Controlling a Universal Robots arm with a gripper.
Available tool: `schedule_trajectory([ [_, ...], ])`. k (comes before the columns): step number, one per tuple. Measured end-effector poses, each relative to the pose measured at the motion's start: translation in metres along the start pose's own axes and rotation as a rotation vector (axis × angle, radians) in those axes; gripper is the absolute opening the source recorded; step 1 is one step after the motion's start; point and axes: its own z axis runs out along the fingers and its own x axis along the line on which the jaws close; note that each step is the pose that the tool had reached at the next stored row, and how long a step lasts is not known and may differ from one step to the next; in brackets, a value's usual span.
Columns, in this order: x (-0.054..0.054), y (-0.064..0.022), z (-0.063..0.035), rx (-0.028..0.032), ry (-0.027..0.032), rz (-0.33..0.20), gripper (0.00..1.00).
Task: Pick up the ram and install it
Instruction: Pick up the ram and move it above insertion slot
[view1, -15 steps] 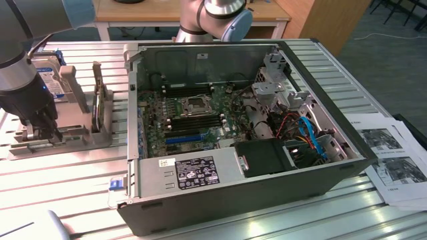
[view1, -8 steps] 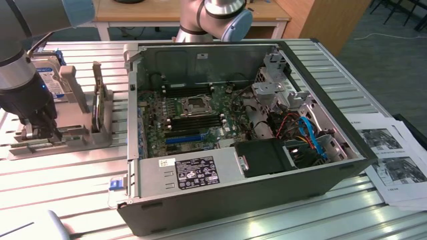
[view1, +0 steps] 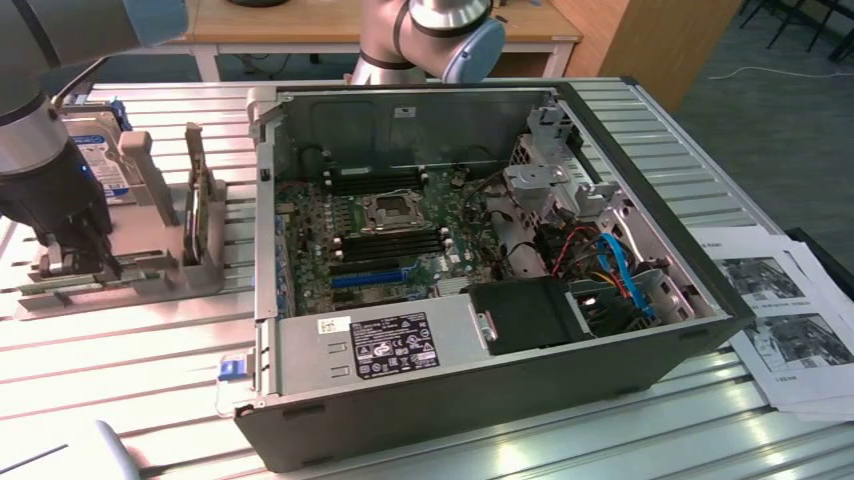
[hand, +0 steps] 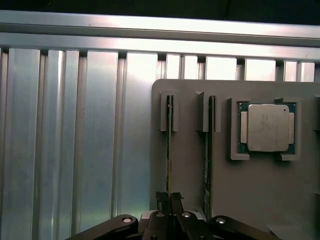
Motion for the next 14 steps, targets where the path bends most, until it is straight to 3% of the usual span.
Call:
schedule_trajectory([
  [14,0.000,0.0000,-0.0121,0.0001,-0.0001,0.000,0.11],
])
